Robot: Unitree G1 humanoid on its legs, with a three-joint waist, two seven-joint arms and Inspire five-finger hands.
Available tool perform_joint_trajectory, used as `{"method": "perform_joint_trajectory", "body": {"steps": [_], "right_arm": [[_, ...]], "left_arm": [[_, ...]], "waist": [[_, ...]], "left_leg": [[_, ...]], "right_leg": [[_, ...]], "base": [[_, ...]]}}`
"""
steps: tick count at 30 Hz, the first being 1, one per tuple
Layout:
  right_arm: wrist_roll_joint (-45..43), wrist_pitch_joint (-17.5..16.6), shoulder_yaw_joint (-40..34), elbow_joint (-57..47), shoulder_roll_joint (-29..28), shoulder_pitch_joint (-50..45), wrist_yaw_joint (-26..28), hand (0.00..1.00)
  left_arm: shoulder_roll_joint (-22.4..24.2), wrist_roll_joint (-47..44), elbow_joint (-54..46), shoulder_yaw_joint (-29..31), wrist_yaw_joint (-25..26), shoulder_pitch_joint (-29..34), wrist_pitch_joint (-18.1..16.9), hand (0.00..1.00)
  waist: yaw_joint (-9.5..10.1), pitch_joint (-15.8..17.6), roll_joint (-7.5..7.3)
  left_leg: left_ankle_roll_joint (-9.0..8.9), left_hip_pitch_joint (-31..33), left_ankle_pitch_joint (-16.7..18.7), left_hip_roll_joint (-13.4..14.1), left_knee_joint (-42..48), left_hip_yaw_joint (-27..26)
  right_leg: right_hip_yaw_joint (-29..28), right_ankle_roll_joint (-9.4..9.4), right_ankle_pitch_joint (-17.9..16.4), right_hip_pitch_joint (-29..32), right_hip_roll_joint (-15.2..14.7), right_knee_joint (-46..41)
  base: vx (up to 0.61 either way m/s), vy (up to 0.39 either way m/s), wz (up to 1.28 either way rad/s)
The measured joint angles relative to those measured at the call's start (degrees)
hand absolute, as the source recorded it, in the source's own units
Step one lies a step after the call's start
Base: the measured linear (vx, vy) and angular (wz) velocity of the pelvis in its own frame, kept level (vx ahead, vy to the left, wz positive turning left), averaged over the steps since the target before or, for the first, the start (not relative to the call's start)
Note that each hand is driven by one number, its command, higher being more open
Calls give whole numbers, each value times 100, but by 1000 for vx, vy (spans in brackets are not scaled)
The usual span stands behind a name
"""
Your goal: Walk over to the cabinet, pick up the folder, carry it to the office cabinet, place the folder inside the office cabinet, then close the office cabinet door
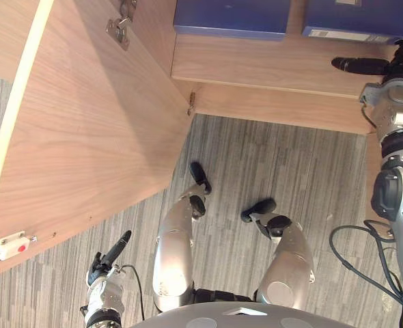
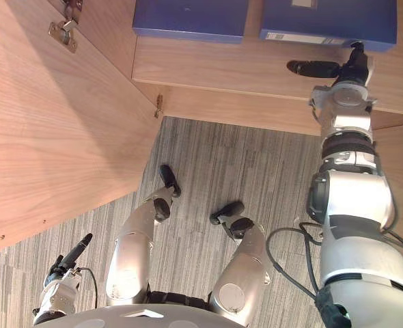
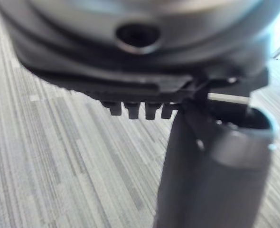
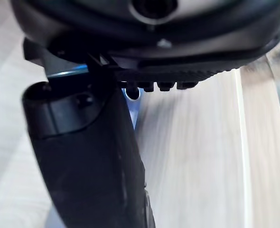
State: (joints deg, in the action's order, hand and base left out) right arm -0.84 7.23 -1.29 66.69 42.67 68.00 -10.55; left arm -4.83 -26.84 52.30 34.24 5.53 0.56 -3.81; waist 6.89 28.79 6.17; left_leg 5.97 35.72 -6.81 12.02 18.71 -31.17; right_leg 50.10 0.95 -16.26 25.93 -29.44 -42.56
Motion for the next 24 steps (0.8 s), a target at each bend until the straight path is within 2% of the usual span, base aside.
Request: {"method": "perform_joint_trajectory", "body": {"steps": [4, 7, 12, 17, 24], "right_arm": [[377, -61, 808, -1, 732, -207, 538, 100], [368, -191, 1439, 0, 1023, -261, 1033, 100], [509, -397, 2250, -277, 1397, -450, 1434, 100], [944, -489, 2677, -762, 1673, -768, 1669, 100], [959, -568, 2997, -1173, 1869, -1104, 1955, 100]], "left_arm": [[-230, 37, 4, -70, -105, 74, -112, 100], [-406, 55, 11, -221, -250, 187, -116, 100], [-413, 63, 113, -444, -391, 210, -117, 100], [-413, 64, 149, -533, -475, 210, -106, 100], [-446, 67, 149, -665, -625, 210, -105, 100]], "waist": [[82, 2, 151], [77, 16, 214], [93, 20, 250], [90, 21, 250], [119, 20, 248]], "left_leg": [[21, 115, -12, -64, -5, 75], [31, 172, -19, -85, 3, 108], [31, 180, -19, -125, 6, 133], [29, 180, -18, -128, 4, 135], [-32, -41, -67, -127, -153, 118]], "right_leg": [[-3, -5, 5, 89, -24, -5], [-2, -5, 8, 143, -40, -25], [-26, 6, -2, 165, -41, -25], [-56, 32, -18, 184, -33, -19], [-153, 19, 36, 59, 102, 161]], "base": [[5, -52, 5], [16, -62, 2], [13, -65, -1], [10, -74, -2], [13, -80, -6]]}}
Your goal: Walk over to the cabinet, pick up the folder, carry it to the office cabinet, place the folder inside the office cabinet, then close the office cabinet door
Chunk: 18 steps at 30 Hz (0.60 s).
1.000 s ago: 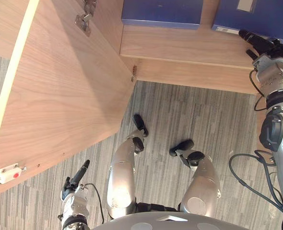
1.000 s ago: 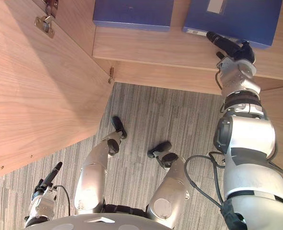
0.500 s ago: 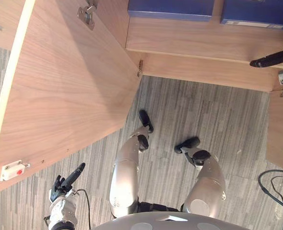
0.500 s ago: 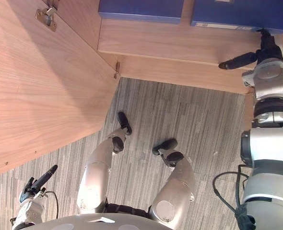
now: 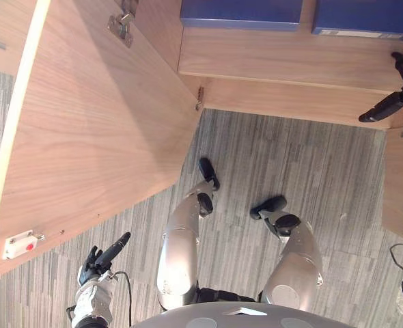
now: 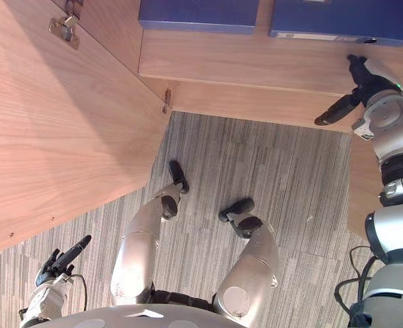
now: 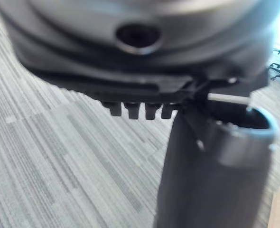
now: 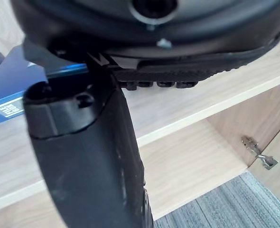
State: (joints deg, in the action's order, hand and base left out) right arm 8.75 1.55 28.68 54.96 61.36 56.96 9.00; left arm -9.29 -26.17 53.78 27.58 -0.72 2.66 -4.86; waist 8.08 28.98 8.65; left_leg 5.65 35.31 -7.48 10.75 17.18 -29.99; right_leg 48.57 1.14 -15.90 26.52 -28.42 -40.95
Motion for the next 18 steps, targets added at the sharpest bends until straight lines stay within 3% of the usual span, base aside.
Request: {"method": "perform_joint_trajectory", "body": {"steps": [8, 15, 18], "right_arm": [[-1, -67, 356, -71, -81, -153, 493, 100], [-65, -52, 392, -66, -690, -543, 970, 100], [-121, 17, 35, -67, -1086, -977, 974, 100]], "left_arm": [[-46, 2, -265, -125, -73, -2, 6, 100], [-254, 455, -542, -101, -103, -9, 27, 100], [-252, 707, -694, -129, -132, -10, 41, 100]], "waist": [[7, -10, -55], [-30, -35, -378], [-41, -63, -497]], "left_leg": [[-134, -648, -289, -1, -662, -8], [-234, -1232, -371, 188, -875, 0], [-273, -1596, -345, 247, -877, 40]], "right_leg": [[2, -68, 236, -512, 467, 607], [-10, -57, 376, -1111, 883, 1137], [-1, -74, 419, -1536, 1034, 1336]], "base": [[27, -97, -8], [18, -103, -11], [-11, -52, -4]]}}
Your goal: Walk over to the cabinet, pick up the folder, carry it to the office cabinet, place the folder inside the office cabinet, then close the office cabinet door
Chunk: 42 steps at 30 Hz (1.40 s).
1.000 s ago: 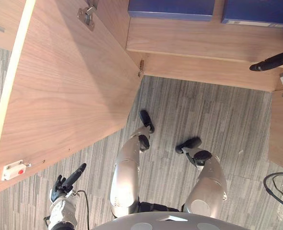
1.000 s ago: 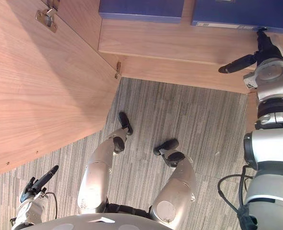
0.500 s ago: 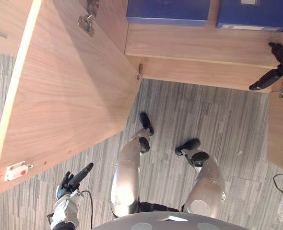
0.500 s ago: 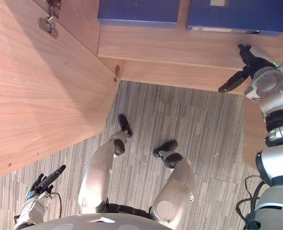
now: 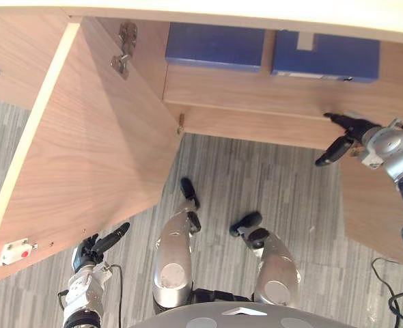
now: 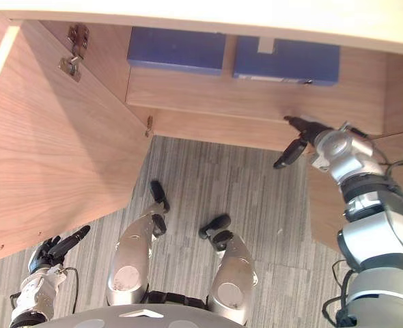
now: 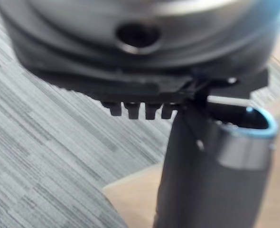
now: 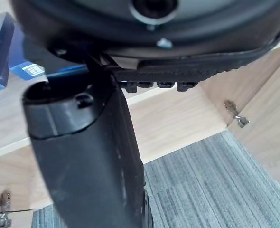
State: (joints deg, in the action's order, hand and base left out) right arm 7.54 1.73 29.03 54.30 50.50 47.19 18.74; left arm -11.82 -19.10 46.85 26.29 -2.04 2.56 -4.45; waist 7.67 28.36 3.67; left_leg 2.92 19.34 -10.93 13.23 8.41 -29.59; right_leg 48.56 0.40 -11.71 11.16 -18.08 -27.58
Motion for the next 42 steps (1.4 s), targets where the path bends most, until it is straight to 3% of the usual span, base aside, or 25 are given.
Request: {"method": "perform_joint_trajectory", "body": {"steps": [5, 9, 14, 18, 22, 28, 32, 36, 38, 39, 40, 42], "right_arm": [[-1, 135, -719, 36, -773, -677, -62, 100], [-6, 267, -1222, 241, -1755, -1097, -320, 100], [78, 249, -1769, 219, -2521, -1524, -702, 100], [122, 254, -2715, 224, -3014, -2296, -1273, 100], [11, 258, -3504, 249, -3689, -3239, -1783, 100], [-2, 274, -3755, 235, -4725, -4571, -2003, 100], [-388, 181, -4121, 189, -4846, -4891, -2193, 100], [-1267, -60, -4692, 239, -4910, -5180, -2487, 100], [-1497, -140, -4818, 237, -4939, -5291, -2591, 100], [-1565, -159, -4896, 246, -5013, -5332, -2615, 100], [-1746, -181, -5043, 232, -5006, -5393, -2667, 100], [-1757, -215, -5139, 222, -5042, -5423, -2761, 100]], "left_arm": [[2, 176, -8, -69, 90, 38, 114, 100], [44, 424, -7, -125, 125, 379, 271, 100], [253, 615, 104, -241, 329, 674, 462, 100], [354, 938, 234, -343, 462, 971, 485, 100], [414, 1320, 284, -453, 628, 1162, 494, 100], [597, 1744, 518, -662, 827, 1395, 528, 100], [808, 1745, 712, -741, 985, 1469, 589, 100], [951, 1724, 895, -956, 1071, 1542, 587, 100], [964, 1725, 979, -1086, 1078, 1570, 588, 100], [875, 1731, 995, -1190, 1076, 1558, 588, 100], [906, 1729, 1052, -1246, 1072, 1628, 593, 100], [932, 1735, 1171, -1253, 1089, 1634, 600, 100]], "waist": [[-27, -334, -201], [-26, -653, -306], [-53, -976, -293], [-186, -1220, -316], [-198, -1481, -354], [-320, -1790, -322], [-345, -1883, -245], [-384, -1939, -268], [-525, -2049, -392], [-546, -2049, -495], [-518, -2105, -380], [-573, -2150, -331]], "left_leg": [[-115, -264, 73, 145, 40, 4], [-207, -595, 150, 239, 20, -186], [-237, -949, 260, 294, -66, -570], [-277, -1197, 363, 314, -49, -661], [-339, -1273, 434, 323, 59, -676], [-385, -1405, 762, 372, 318, -798], [-494, -1511, 1083, 440, 624, -897], [-501, -1588, 1180, 19, 517, -388], [-500, -1600, 1182, -286, 124, -328], [-396, -1552, 1167, -439, 156, -271], [-332, -1655, 1335, -465, 344, 57], [-335, -1724, 1383, -580, 25, -144]], "right_leg": [[-18, -82, 68, -357, 254, 366], [-242, -87, 225, -610, 475, 754], [-559, -128, 510, -771, 654, 1202], [-634, -187, 652, -1043, 754, 1552], [-636, -226, 752, -1217, 830, 1759], [-800, -233, 751, -1337, 797, 1768], [-1189, -250, 761, -1315, 787, 1764], [-1449, -358, 826, -1298, 609, 1767], [-1533, -446, 882, -1194, 514, 1937], [-1570, -495, 919, -1128, 402, 1992], [-1613, -588, 1001, -1125, 460, 2091], [-1707, -625, 1079, -1158, 470, 2206]], "base": [[-25, -9, -6], [-1, 17, -23], [11, 41, -37], [18, 28, -9], [49, 19, -3], [14, 33, -8], [-36, 68, -41], [-70, 115, -26], [-55, 135, -9], [2, 159, -34], [5, 172, -44], [-34, 156, -35]]}}
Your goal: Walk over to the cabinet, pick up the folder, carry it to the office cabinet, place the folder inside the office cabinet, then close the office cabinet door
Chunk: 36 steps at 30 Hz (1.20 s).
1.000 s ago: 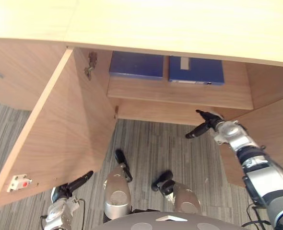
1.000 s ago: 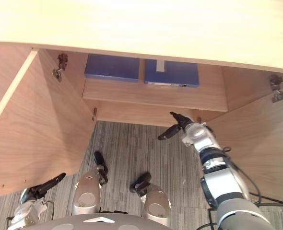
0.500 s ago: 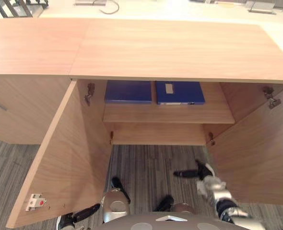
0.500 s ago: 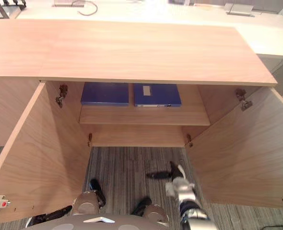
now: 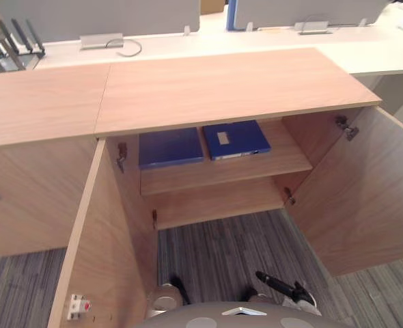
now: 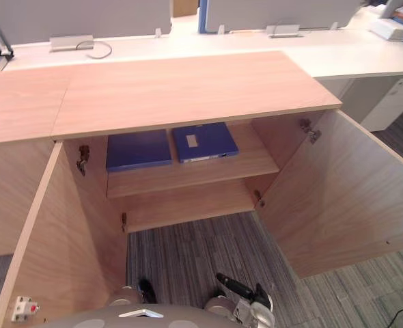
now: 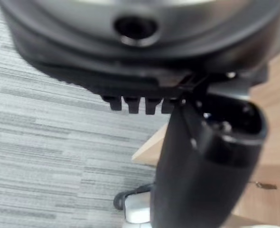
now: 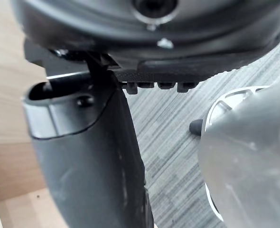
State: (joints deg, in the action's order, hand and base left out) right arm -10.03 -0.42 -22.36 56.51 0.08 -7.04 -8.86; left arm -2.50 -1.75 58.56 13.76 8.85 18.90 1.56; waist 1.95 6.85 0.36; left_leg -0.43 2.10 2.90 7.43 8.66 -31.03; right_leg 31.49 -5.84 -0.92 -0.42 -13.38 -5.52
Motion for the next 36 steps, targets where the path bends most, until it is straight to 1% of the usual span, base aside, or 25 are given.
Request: {"method": "perform_joint_trajectory", "body": {"steps": [1, 2, 3, 4, 5, 6, 7, 8, 9, 10, 11, 12, 13, 14, 15, 17, 18, 21, 27, 29, 30, 33, 34, 35, 36], "right_arm": [[-40, 2, -24, -6, -2, 13, -20, 100], [-53, 4, -106, 12, -7, -3, -56, 100], [-53, 4, -144, 27, -19, -32, -73, 100], [-101, -13, -196, 133, -43, -82, -113, 100], [-170, -4, -229, 165, -32, -93, -123, 100], [-221, -4, -350, 196, -47, -129, -148, 100], [-221, -32, -397, 242, -96, -117, -154, 100], [-225, -36, -435, 299, -94, -124, -162, 100], [-270, -22, -530, 312, -48, -116, -173, 100], [-336, -19, -635, 343, 76, -108, -205, 100], [-346, -8, -652, 337, 78, -93, -250, 100], [-383, -6, -693, 347, 23, -145, -329, 100], [-388, -6, -750, 354, -30, -168, -370, 100], [-390, -6, -763, 356, -57, -186, -397, 100], [-391, -7, -792, 356, -102, -214, -420, 100], [-390, -9, -811, 354, -133, -204, -427, 100], [-391, -16, -825, 346, -119, -196, -425, 100], [-389, -28, -865, 346, -155, -180, -484, 100], [-392, -48, -870, 337, -210, -185, -552, 100], [-390, -52, -876, 335, -220, -191, -560, 100], [-388, -58, -876, 335, -223, -214, -561, 100], [-382, -61, -868, 335, -222, -223, -561, 100], [-372, -63, -865, 327, -208, -190, -562, 100], [-372, -64, -861, 323, -211, -166, -562, 100], [-368, -64, -857, 313, -211, -147, -562, 100]], "left_arm": [[-28, 12, -1, -87, 8, 17, -2, 100], [-119, 47, -16, -295, 8, 27, -3, 100], [-156, 64, -33, -367, 2, 44, -3, 100], [-255, 90, -89, -508, -32, 113, -12, 100], [-256, 147, -106, -586, -37, 118, -13, 100], [-276, 237, -118, -650, -46, 123, -15, 100], [-319, 242, -117, -645, -76, 119, -14, 100], [-320, 238, -119, -638, -83, 114, -19, 100], [-282, 241, -104, -639, -59, 120, 0, 100], [-191, 237, 7, -609, -54, 51, -2, 100], [-187, 240, 1, -610, -54, 49, -7, 100], [-216, 289, -38, -617, -54, 50, -18, 100], [-238, 307, -55, -617, -54, 49, -27, 100], [-249, 308, -55, -616, -54, 50, -26, 100], [-258, 310, -55, -616, -54, 51, -26, 100], [-268, 312, -55, -627, -55, 30, -29, 100], [-266, 313, -50, -731, -61, -6, -22, 100], [-291, 418, -51, -825, -64, -11, -25, 100], [-292, 440, -53, -835, -57, -32, -32, 100], [-287, 442, -51, -843, -68, -15, -45, 100], [-286, 437, -50, -839, -70, -2, -45, 100], [-287, 433, -50, -821, -68, 26, -45, 100], [-289, 427, -50, -812, -65, 45, -45, 100], [-290, 426, -51, -801, -63, 49, -45, 100], [-283, 421, -51, -768, -62, 63, -45, 100]], "waist": [[-52, -13, -21], [-81, -24, -39], [-80, -45, -86], [-90, -125, -211], [-96, -130, -204], [-130, -160, -284], [-160, -164, -340], [-171, -134, -349], [-175, -157, -180], [-181, -139, 7], [-211, -128, 61], [-252, -110, 20], [-246, -93, 1], [-239, -96, -9], [-239, -98, -51], [-237, -89, -109], [-257, -45, -78], [-327, -24, -112], [-365, -25, -123], [-363, -24, -123], [-358, -24, -124], [-350, -26, -120], [-350, -13, -123], [-356, 12, -133], [-344, 71, -141]], "left_leg": [[-6, -64, -14, -79, -203, -51], [-60, -199, -77, -233, -516, -62], [-100, -255, -102, -332, -640, -68], [-124, -284, -126, -593, -847, -50], [-134, -301, -133, -641, -922, -49], [-219, -386, -80, -808, -1175, -34], [36, -338, -130, -907, -1046, 4], [350, -277, -79, -885, -263, 139], [191, -464, 110, -769, -105, 282], [202, -568, 353, -693, -407, 249], [192, -565, 343, -671, -472, 195], [118, -581, 282, -688, -630, 102], [102, -578, 271, -707, -665, 48], [95, -572, 267, -723, -689, 18], [90, -557, 264, -765, -697, -2], [89, -537, 263, -877, -716, -5], [84, -534, 260, -889, -730, -4], [54, -556, 241, -943, -807, 17], [25, -590, 203, -980, -931, 30], [-3, -647, 125, -985, -971, 23], [52, -658, 82, -986, -986, 19], [113, -681, 39, -987, -1000, -25], [154, -692, 11, -962, -990, -123], [196, -705, -16, -950, -982, -179], [204, -766, -16, -923, -992, -293]], "right_leg": [[-57, 26, -16, 92, -50, -190], [-139, 113, -81, 139, -83, -517], [-191, 130, -110, 124, -97, -566], [-292, 115, -27, 112, -179, -508], [-309, 125, -56, 145, -218, -518], [-349, 114, -55, 181, -300, -380], [-343, 103, -41, 219, -399, -339], [-340, 58, -10, 256, -449, -269], [-359, -1, 43, 232, -297, -115], [-383, 81, 146, 264, -126, -157], [-388, 170, 87, 342, -154, -361], [-389, 197, 42, 400, -154, -667], [-378, 197, 41, 391, -148, -777], [-375, 196, 40, 360, -141, -818], [-362, 197, 38, 227, -132, -825], [-354, 198, -65, 38, -140, -647], [-346, 133, -48, 11, -127, -530], [-323, 124, -45, -9, -141, -536], [-240, 110, -48, -36, -140, -425], [-216, 95, -59, -84, -141, -422], [-196, 68, -79, -104, -143, -424], [-185, 53, -89, -102, -154, -453], [-128, 86, -120, -53, -195, -557], [29, 184, -199, -36, -265, -679], [575, 438, -382, -56, -512, -1021]], "base": [[-62, 210, -8], [-46, 203, 0], [-53, 152, 5], [-85, 69, 2], [-101, 78, 2], [-99, 89, -2], [-80, 106, -21], [-43, 72, -42], [39, 96, -66], [42, 97, -53], [-1, 203, -35], [-80, 173, -20], [-63, 145, -20], [-35, 50, -26], [-13, 33, -21], [9, 19, -16], [-7, 36, -1], [8, 20, 9], [45, 2, 2], [86, 4, 5], [129, -2, 11], [120, -11, 1], [88, -18, -15], [67, -30, -25], [37, -44, -45]]}}
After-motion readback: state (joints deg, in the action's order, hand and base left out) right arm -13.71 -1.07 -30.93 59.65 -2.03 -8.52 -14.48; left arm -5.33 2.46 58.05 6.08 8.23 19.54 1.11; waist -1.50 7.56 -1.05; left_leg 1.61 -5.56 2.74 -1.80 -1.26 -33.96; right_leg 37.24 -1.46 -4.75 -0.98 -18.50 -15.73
